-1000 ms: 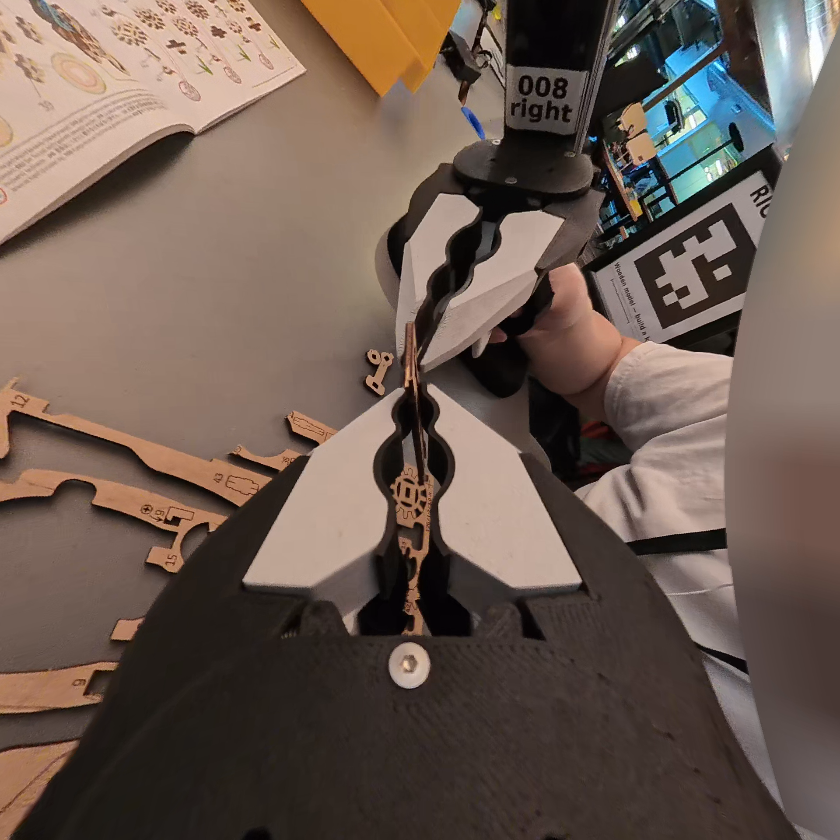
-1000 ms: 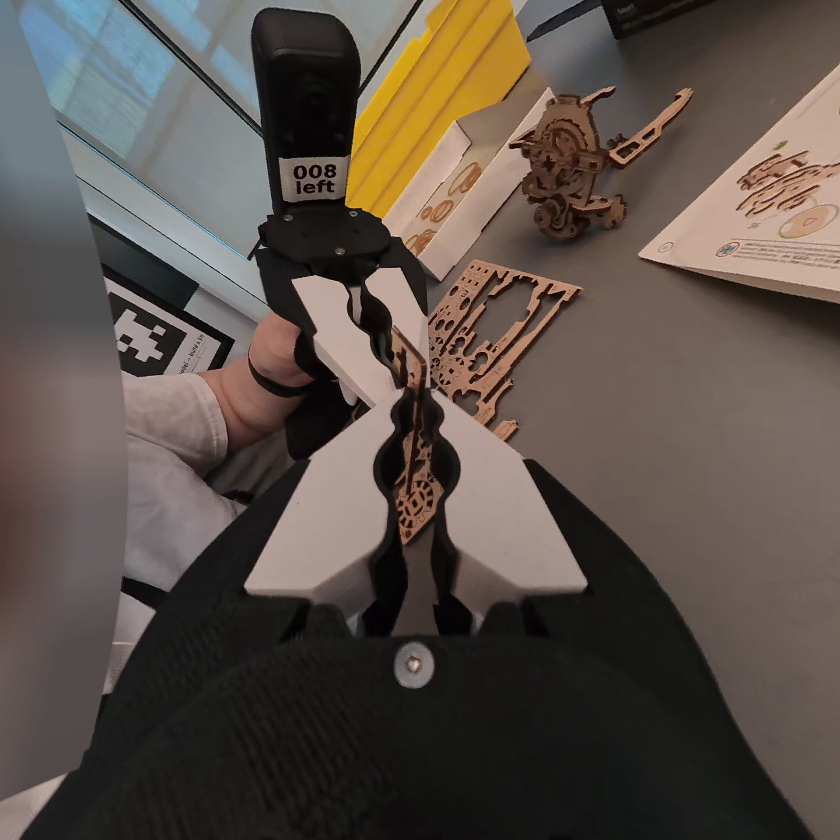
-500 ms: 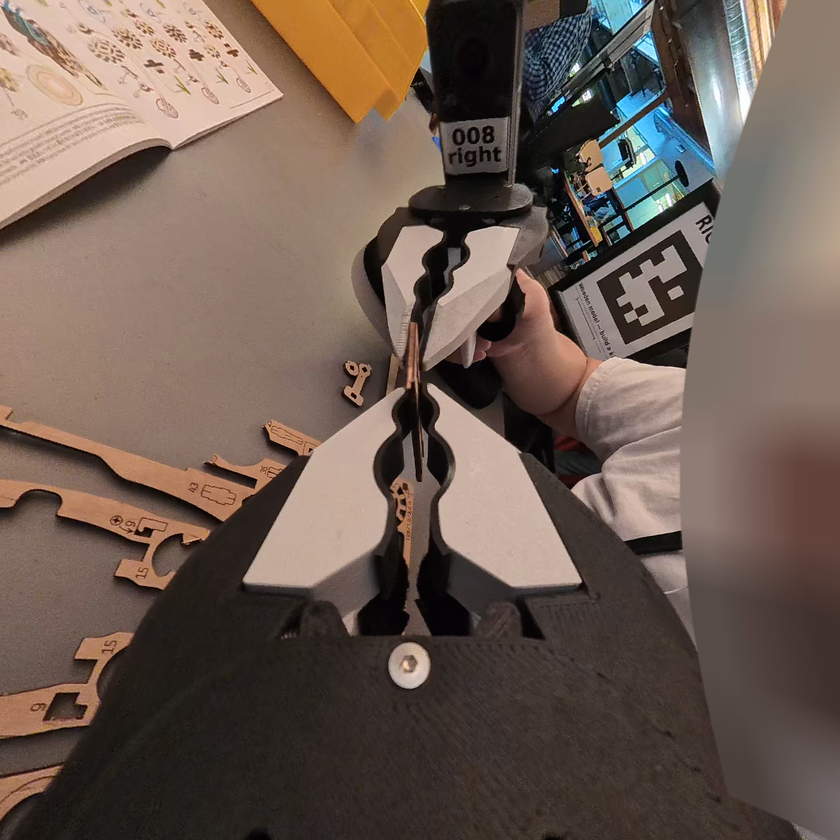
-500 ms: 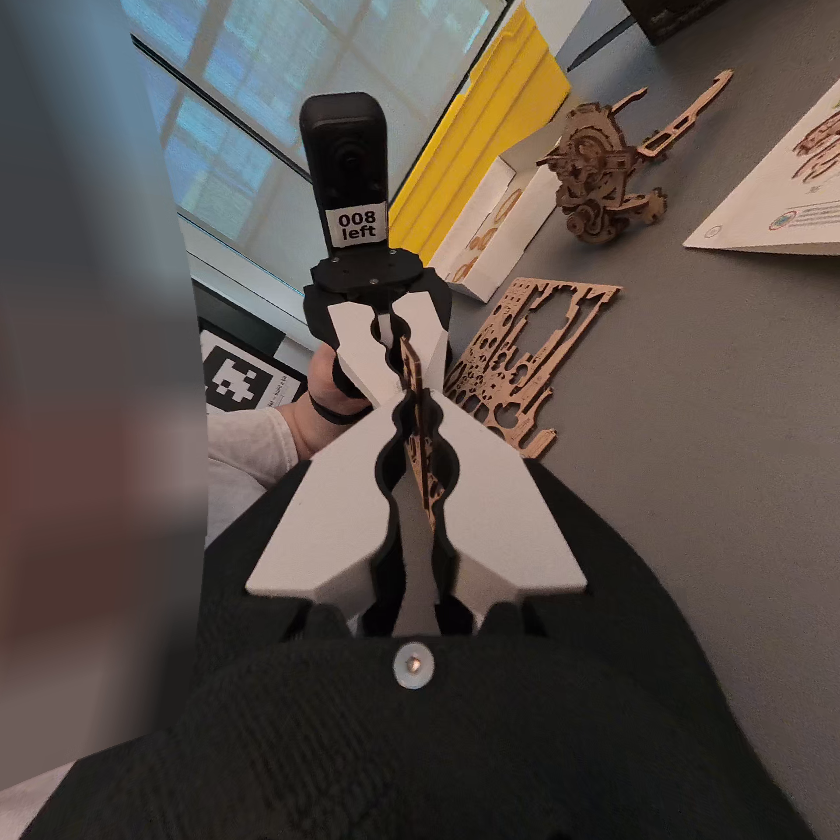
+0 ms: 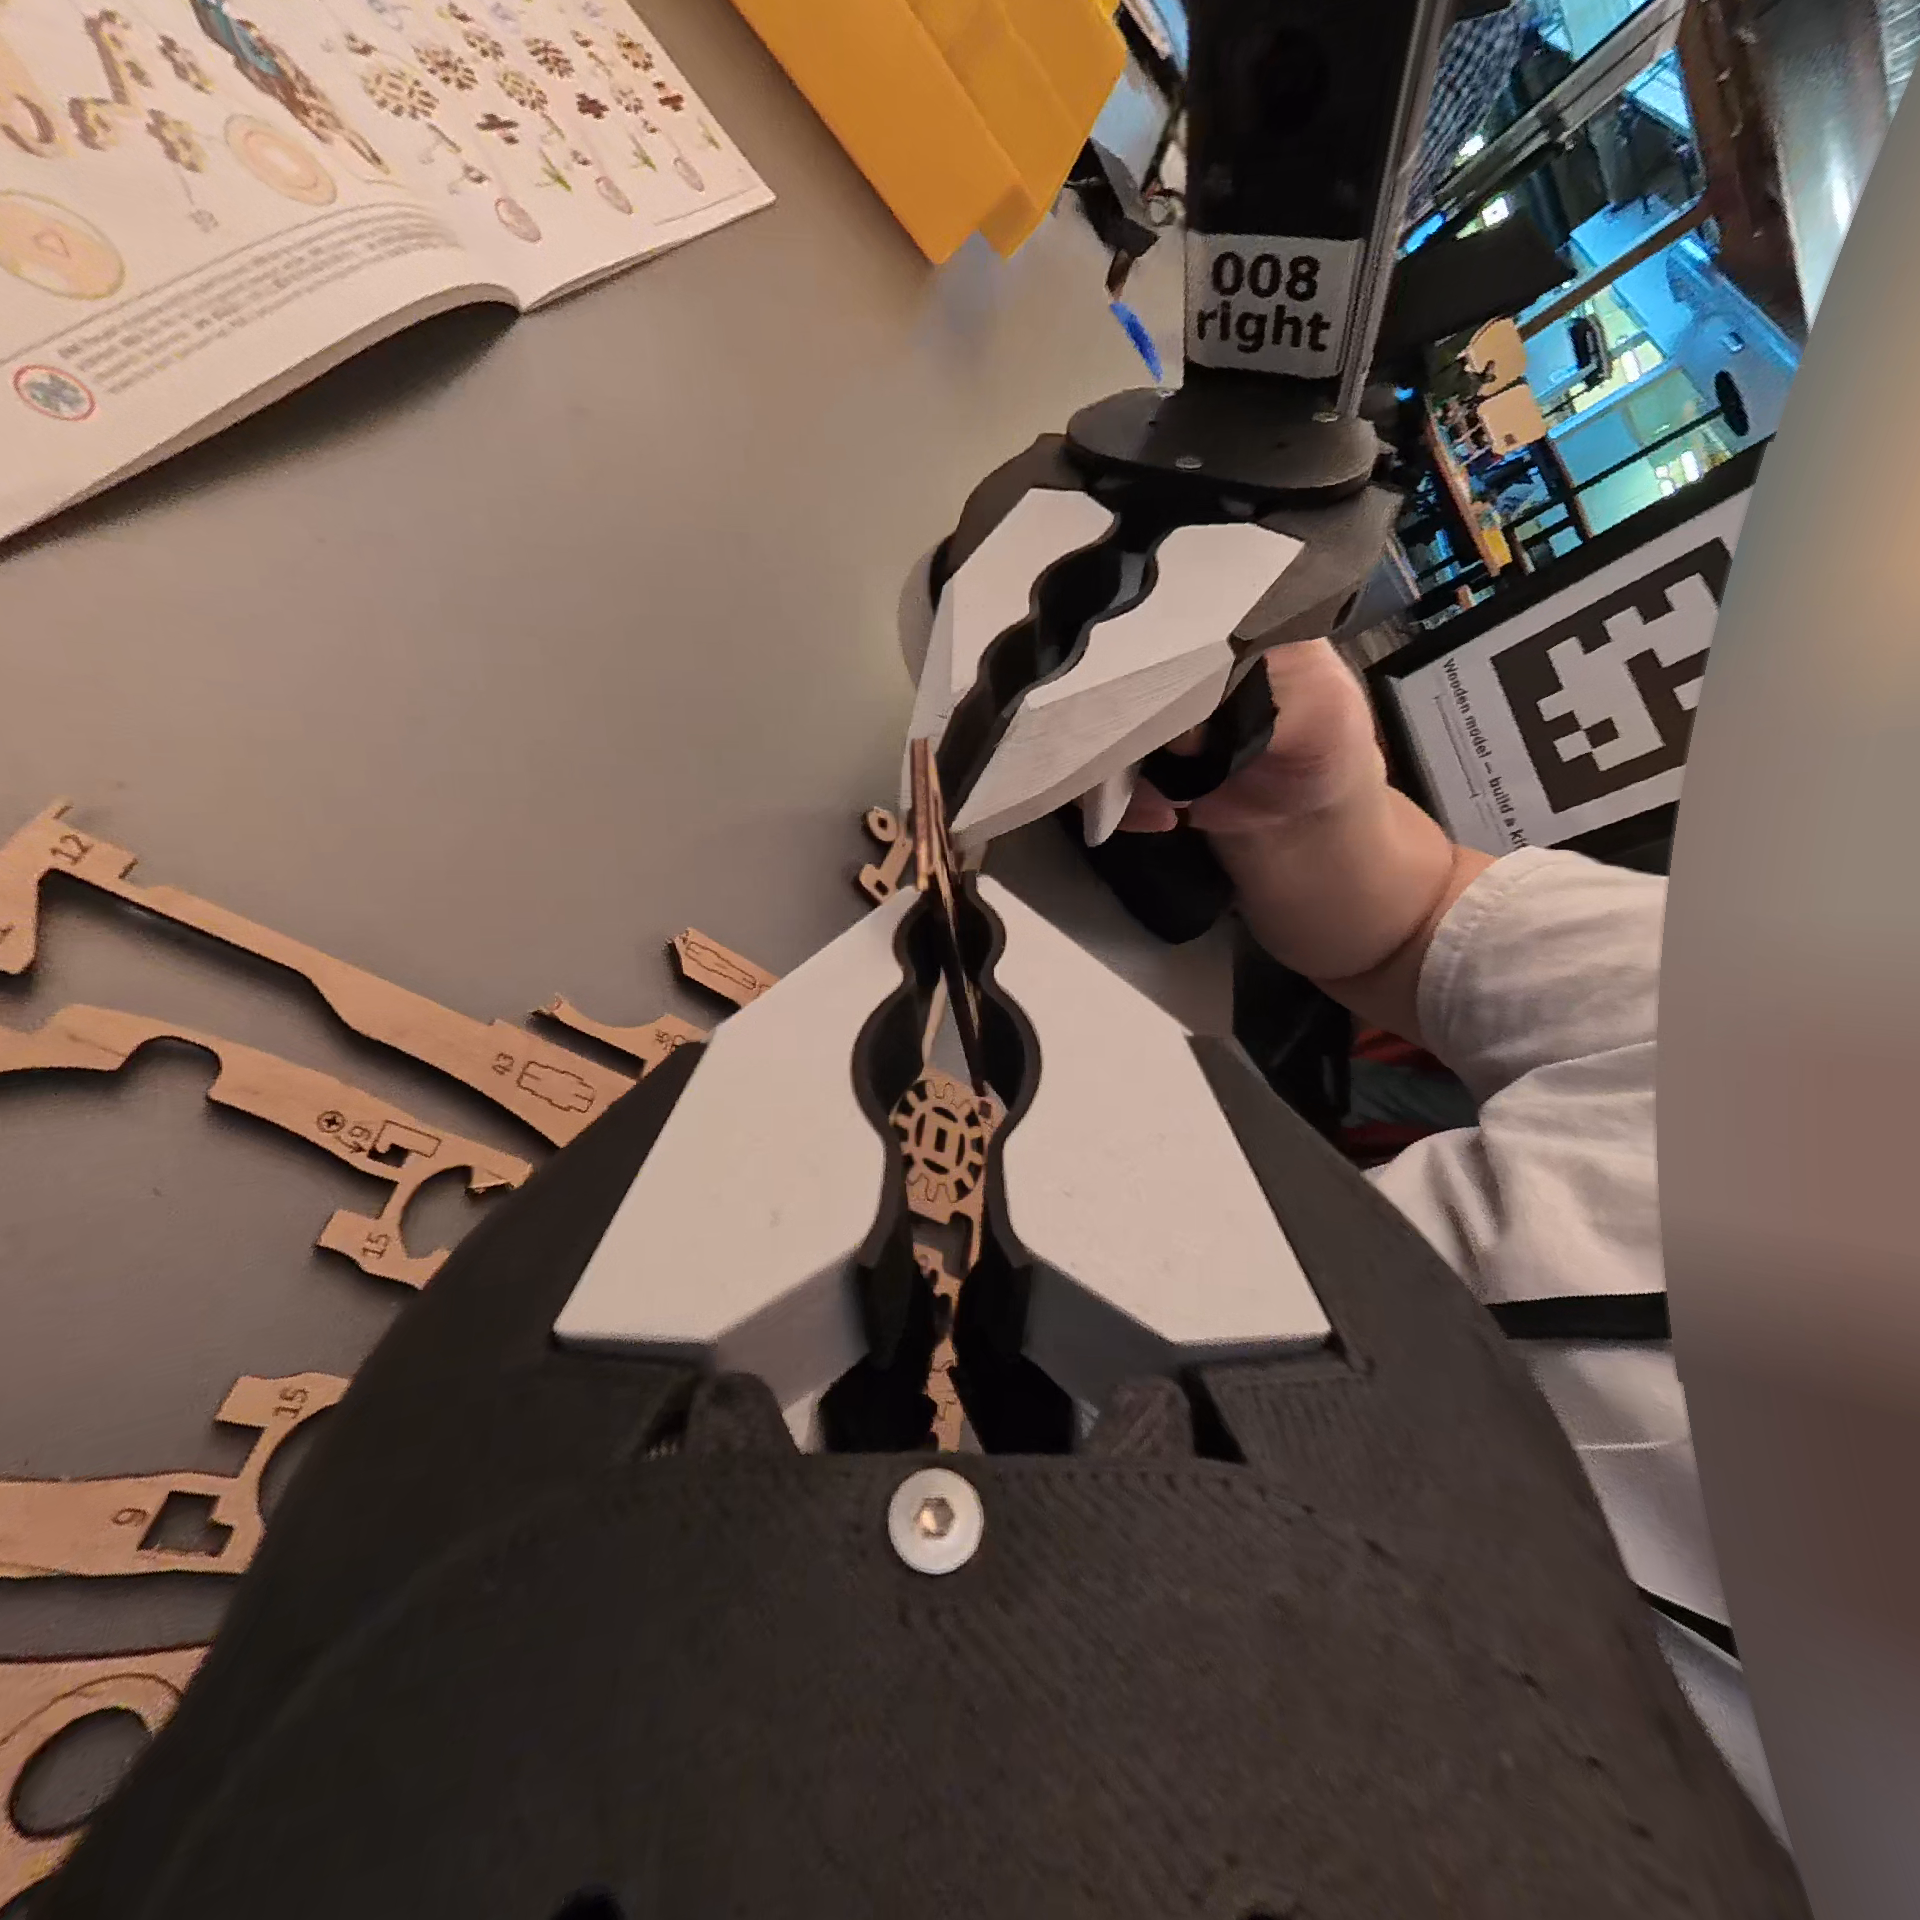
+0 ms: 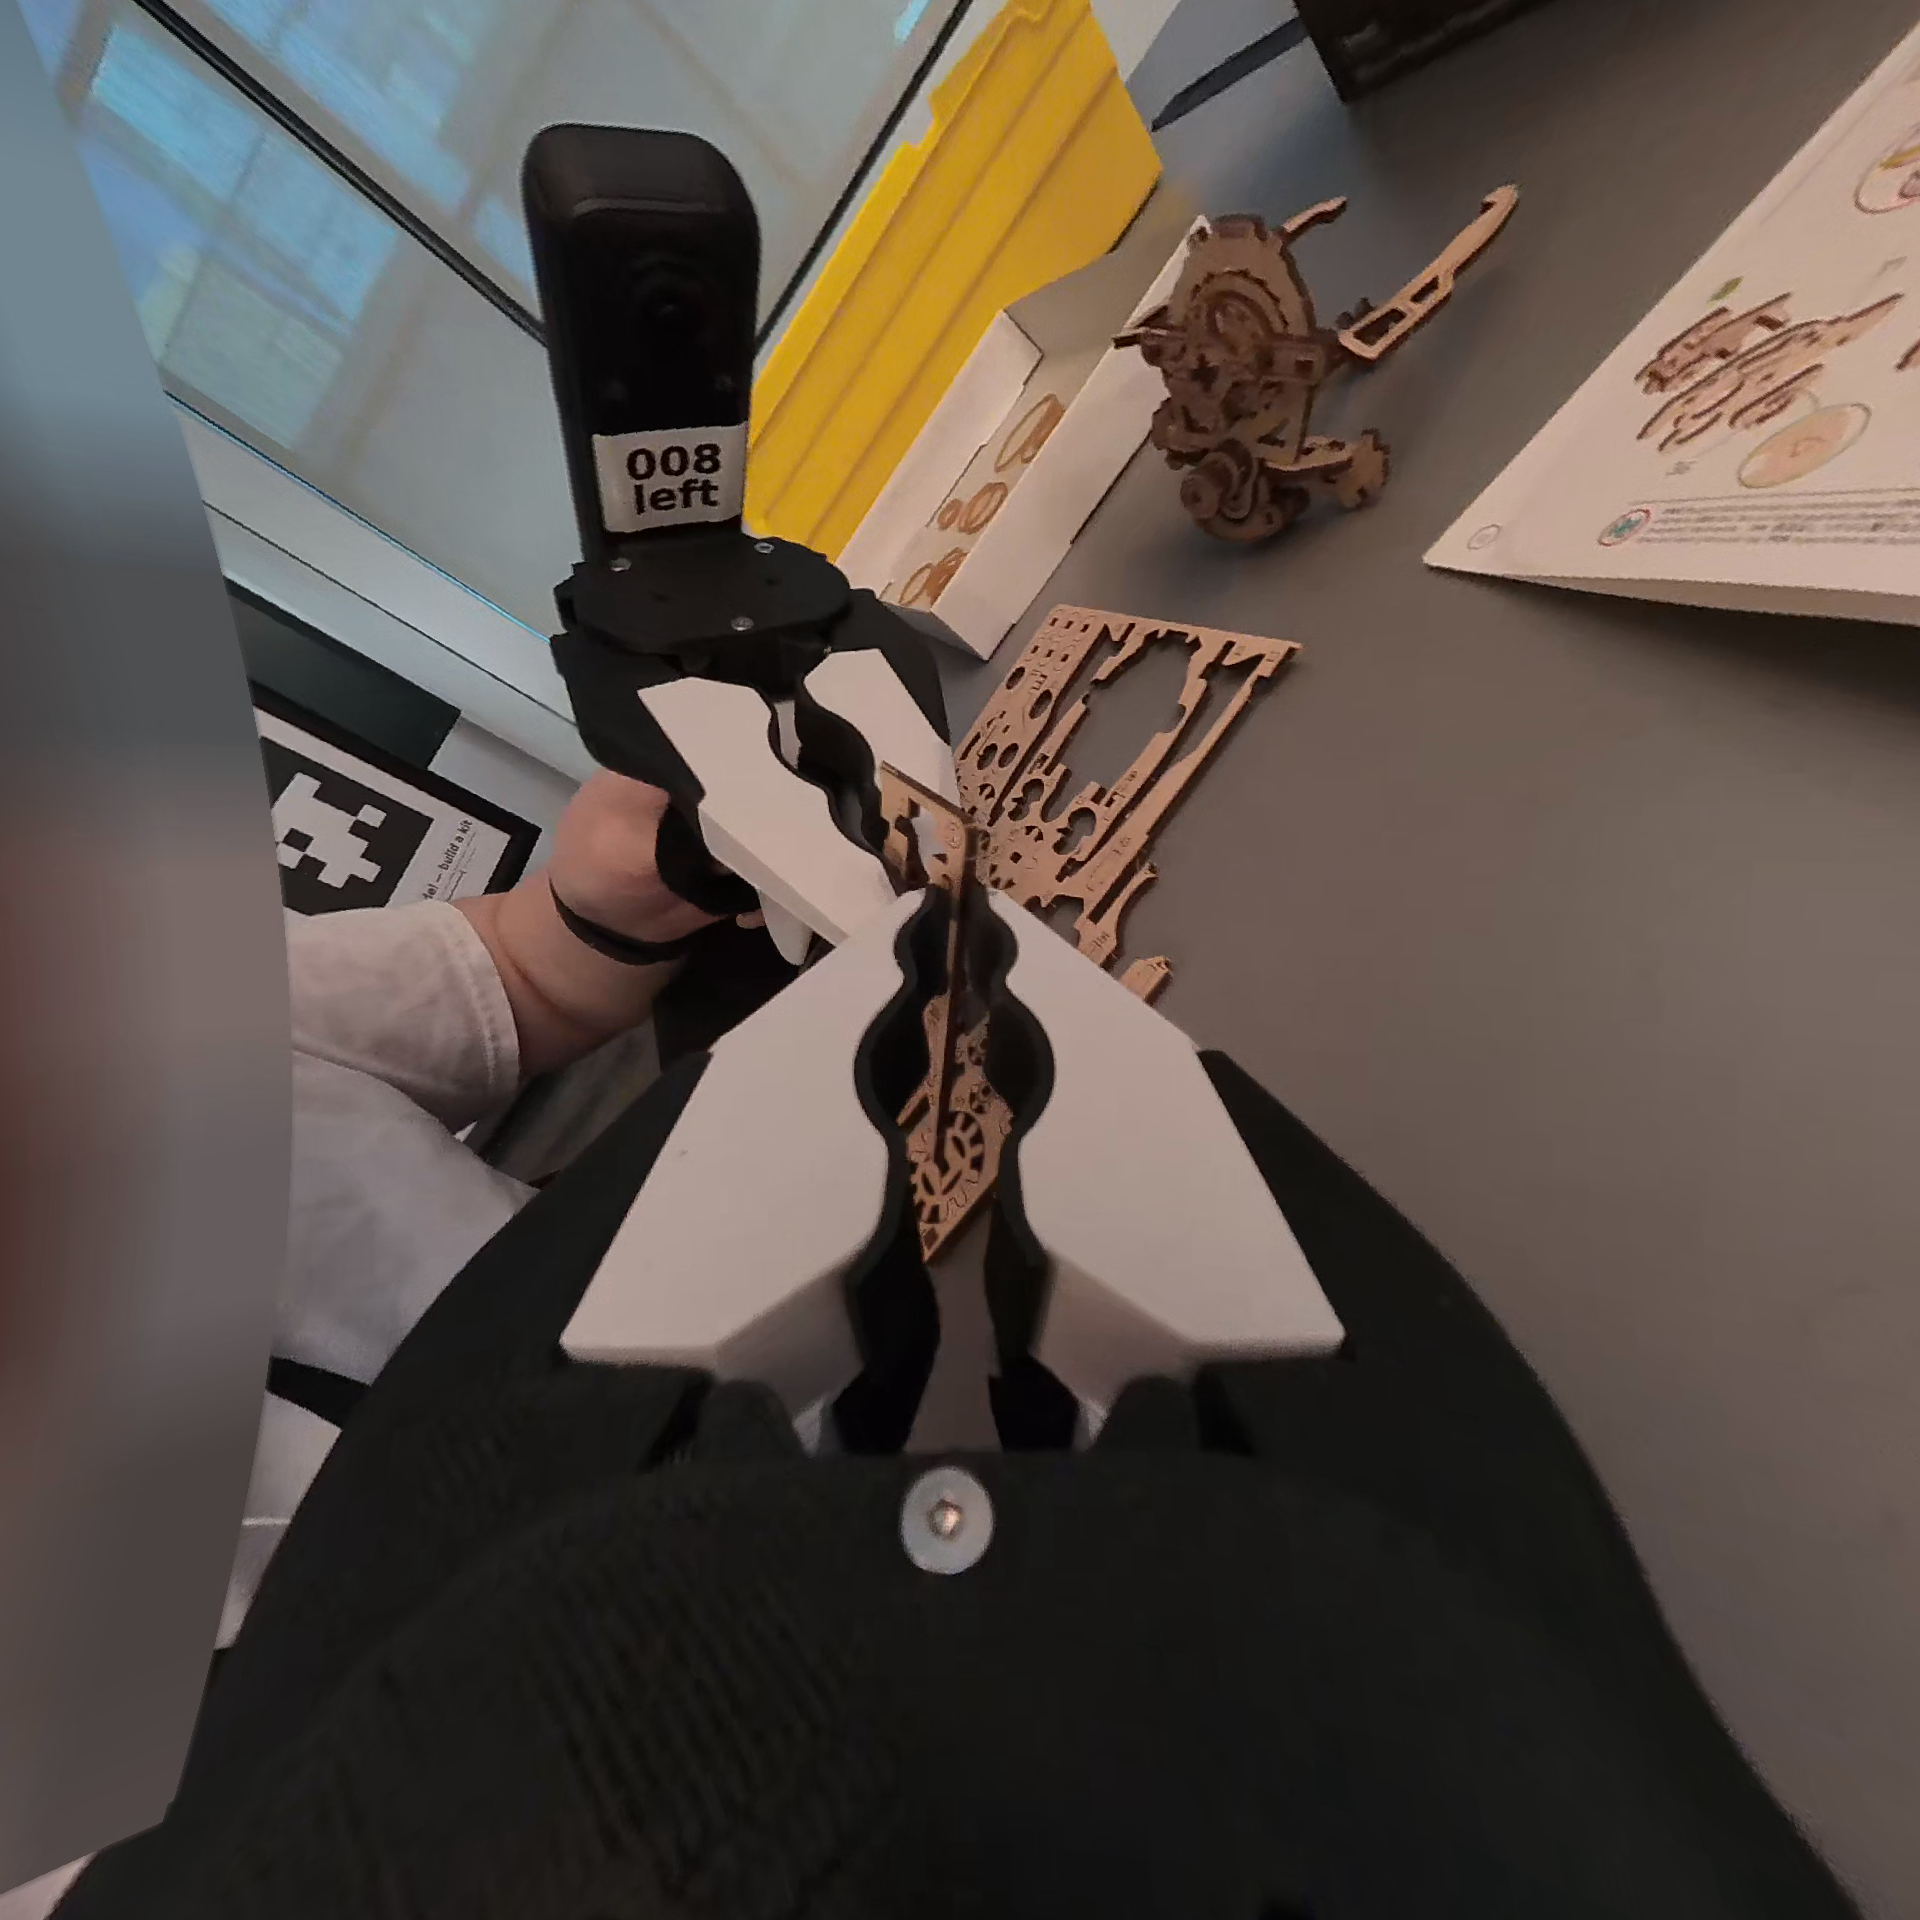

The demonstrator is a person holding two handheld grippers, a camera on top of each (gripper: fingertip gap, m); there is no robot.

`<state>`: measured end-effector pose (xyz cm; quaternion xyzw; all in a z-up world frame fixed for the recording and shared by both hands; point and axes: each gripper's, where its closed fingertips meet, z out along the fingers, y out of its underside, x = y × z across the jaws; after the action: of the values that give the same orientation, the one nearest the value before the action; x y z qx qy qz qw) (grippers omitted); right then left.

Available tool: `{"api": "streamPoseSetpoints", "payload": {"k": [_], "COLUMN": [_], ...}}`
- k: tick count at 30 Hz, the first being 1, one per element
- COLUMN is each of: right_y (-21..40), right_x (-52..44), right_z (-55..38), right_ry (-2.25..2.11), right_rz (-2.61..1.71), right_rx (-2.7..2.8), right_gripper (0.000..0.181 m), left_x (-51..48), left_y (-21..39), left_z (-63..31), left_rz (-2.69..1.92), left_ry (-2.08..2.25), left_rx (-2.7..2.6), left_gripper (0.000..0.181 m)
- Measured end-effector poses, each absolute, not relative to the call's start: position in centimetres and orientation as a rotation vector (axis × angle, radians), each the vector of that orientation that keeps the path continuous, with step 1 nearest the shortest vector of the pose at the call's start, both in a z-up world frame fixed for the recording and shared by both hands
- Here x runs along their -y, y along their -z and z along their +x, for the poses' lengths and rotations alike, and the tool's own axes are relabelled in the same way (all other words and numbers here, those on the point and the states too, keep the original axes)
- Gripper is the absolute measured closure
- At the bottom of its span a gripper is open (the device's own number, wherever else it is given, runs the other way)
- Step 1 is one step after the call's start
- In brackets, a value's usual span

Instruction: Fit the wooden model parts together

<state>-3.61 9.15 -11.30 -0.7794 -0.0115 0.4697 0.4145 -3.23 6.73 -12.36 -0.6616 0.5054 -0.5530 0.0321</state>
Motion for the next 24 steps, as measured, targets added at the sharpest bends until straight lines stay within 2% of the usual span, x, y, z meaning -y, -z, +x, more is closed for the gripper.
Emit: {"api": "streamPoseSetpoints", "payload": {"k": [5,24], "right_y": [11.6,9.8], "right_x": [-9.4,-8.9], "right_z": [-3.5,-3.7], "right_ry": [-1.084,-1.305], "right_rz": [-1.968,-1.837], "right_rx": [0.043,0.004], "right_gripper": [0.180,0.181], "left_x": [-7.1,-6.5], "left_y": [12.9,11.2], "left_z": [-3.1,-3.3], "left_rz": [-2.050,-1.977], "left_ry": [1.662,1.793], "left_rx": [-1.547,-1.540], "left_gripper": [0.180,0.180]}}
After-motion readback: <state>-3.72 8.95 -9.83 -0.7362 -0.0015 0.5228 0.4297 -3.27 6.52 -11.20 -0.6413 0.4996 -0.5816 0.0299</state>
